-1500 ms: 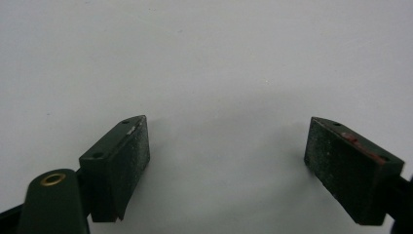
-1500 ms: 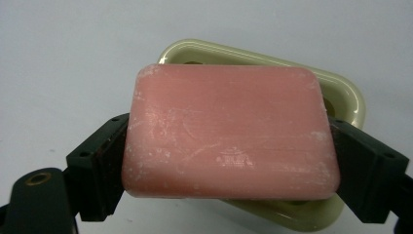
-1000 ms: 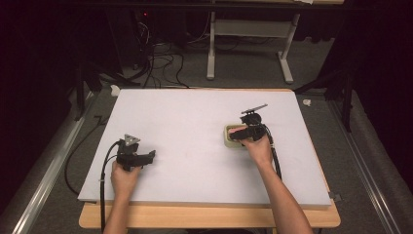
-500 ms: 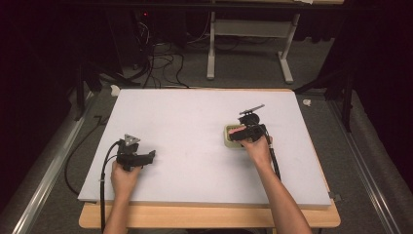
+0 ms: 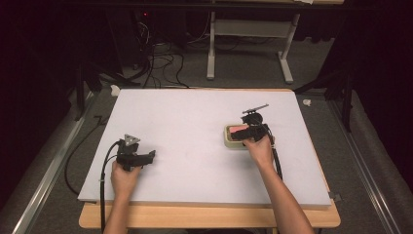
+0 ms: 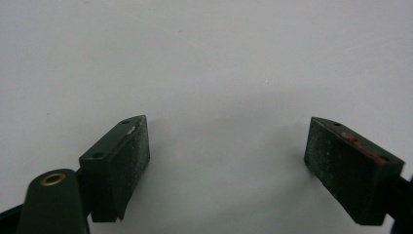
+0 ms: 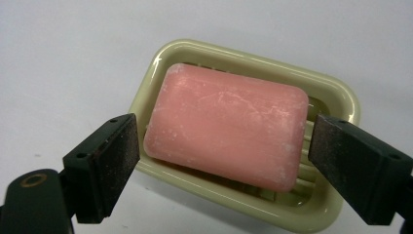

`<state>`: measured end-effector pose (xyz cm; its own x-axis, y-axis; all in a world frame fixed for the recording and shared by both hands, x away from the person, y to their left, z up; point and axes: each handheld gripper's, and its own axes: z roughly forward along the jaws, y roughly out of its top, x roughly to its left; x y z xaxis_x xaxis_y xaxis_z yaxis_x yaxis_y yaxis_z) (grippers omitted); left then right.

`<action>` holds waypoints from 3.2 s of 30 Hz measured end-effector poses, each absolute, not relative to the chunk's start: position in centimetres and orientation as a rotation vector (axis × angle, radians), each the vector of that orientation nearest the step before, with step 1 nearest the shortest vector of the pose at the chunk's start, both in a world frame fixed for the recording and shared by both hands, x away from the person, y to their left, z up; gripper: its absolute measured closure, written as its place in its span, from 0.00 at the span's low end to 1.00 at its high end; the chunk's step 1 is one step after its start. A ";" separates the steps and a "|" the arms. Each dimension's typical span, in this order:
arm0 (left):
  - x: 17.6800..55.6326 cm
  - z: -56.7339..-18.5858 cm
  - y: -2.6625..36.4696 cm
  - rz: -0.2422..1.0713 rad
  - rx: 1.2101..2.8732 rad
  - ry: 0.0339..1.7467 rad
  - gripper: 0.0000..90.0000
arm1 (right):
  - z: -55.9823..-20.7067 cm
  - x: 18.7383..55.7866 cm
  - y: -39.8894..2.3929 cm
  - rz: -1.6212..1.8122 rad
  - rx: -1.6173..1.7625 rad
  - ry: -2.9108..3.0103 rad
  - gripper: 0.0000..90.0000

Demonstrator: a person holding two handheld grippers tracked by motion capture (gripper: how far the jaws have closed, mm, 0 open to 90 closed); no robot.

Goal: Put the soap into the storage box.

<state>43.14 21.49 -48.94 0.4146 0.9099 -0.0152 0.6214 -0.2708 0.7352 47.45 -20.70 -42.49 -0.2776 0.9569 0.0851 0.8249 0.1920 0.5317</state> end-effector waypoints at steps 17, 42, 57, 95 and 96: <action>43.1 -48.9 21.5 0.551 2.000 1.296 0.19 | -40.9 46.0 -22.4 0.826 1.641 2.134 0.15; 43.1 -48.9 21.5 0.551 2.001 1.296 0.19 | -39.4 44.3 -24.4 0.897 1.588 2.074 0.16; 43.1 -48.9 21.5 0.552 2.001 1.295 0.19 | -39.0 43.0 -26.2 0.940 1.578 2.023 0.17; 43.1 -48.9 21.5 0.552 2.001 1.296 0.19 | -38.1 39.1 -30.9 1.043 1.582 1.891 0.19; 43.1 -48.9 21.5 0.552 2.001 1.295 0.19 | -38.1 39.0 -31.1 1.045 1.575 1.892 0.19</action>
